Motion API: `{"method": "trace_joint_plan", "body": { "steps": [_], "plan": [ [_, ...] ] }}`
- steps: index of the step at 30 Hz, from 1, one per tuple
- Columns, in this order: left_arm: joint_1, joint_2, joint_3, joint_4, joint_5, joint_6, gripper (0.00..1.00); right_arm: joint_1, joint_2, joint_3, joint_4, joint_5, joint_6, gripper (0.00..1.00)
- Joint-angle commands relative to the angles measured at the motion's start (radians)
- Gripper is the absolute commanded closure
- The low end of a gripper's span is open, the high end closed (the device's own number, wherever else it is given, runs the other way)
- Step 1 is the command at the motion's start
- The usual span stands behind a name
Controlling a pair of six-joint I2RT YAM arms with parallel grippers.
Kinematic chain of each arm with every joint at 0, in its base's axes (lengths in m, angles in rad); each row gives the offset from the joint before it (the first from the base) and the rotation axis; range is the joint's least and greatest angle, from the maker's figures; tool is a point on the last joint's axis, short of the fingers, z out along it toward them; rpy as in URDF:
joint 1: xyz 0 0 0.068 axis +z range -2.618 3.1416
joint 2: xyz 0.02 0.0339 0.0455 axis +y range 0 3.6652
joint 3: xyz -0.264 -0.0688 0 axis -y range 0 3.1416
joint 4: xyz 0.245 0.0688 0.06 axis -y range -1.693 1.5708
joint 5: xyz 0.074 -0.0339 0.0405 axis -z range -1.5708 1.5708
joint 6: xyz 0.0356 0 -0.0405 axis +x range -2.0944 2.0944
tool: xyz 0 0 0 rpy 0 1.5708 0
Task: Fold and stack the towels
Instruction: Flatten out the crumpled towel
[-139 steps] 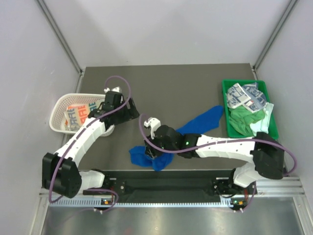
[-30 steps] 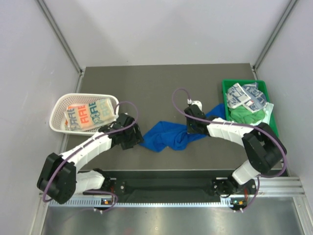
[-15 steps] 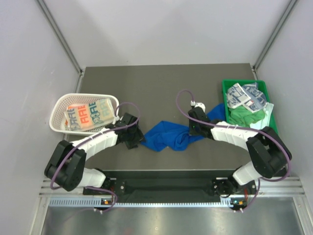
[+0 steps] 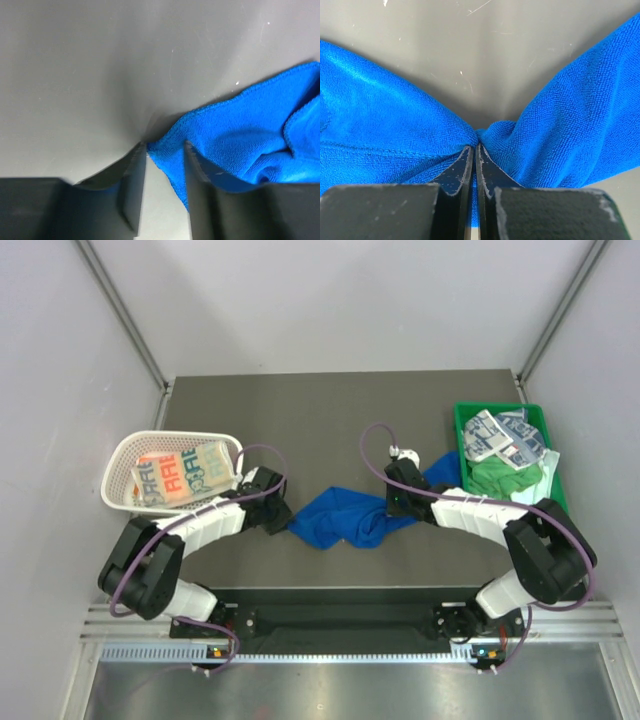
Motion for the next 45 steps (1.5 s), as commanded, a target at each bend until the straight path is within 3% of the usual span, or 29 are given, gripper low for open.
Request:
{"method": "trace_joint_plan", "body": {
  "steps": [1, 3, 4, 6, 9, 15, 21, 30, 36, 45],
  "plan": [
    [0.002, 0.039, -0.013, -0.011, -0.046, -0.007, 0.63, -0.011, -0.043, 0.003, 0.007, -0.009, -0.009, 1.00],
    [0.000, 0.044, -0.013, -0.013, -0.049, 0.001, 0.74, -0.011, -0.042, 0.009, 0.004, -0.012, -0.014, 0.97],
    [0.000, 0.047, -0.009, -0.020, -0.052, 0.004, 0.88, -0.011, -0.045, 0.017, 0.000, -0.014, -0.015, 0.95],
    [0.002, 0.048, -0.007, -0.026, -0.055, 0.019, 1.00, -0.010, -0.048, 0.038, -0.008, -0.012, -0.023, 0.86],
    [0.000, 0.045, -0.005, -0.040, -0.072, 0.056, 1.00, 0.000, -0.057, 0.086, -0.048, 0.012, -0.046, 0.73],
    [0.000, 0.039, -0.001, -0.092, -0.115, 0.151, 1.00, 0.099, -0.040, 0.268, -0.144, 0.167, -0.125, 0.61],
    [0.000, -0.050, -0.019, -0.140, -0.173, 0.191, 1.00, 0.204, 0.068, 0.403, -0.138, 0.182, -0.207, 0.59],
    [0.000, -0.079, -0.022, -0.134, -0.164, 0.208, 1.00, 0.302, 0.277, 0.521, -0.126, 0.037, -0.248, 0.65],
    [0.000, -0.090, -0.028, -0.119, -0.155, 0.202, 1.00, 0.345, 0.355, 0.512, -0.059, -0.039, -0.192, 0.65],
    [0.000, -0.111, -0.042, -0.120, -0.156, 0.194, 1.00, 0.371, 0.406, 0.482, -0.065, 0.050, -0.106, 0.58]
  ]
}}
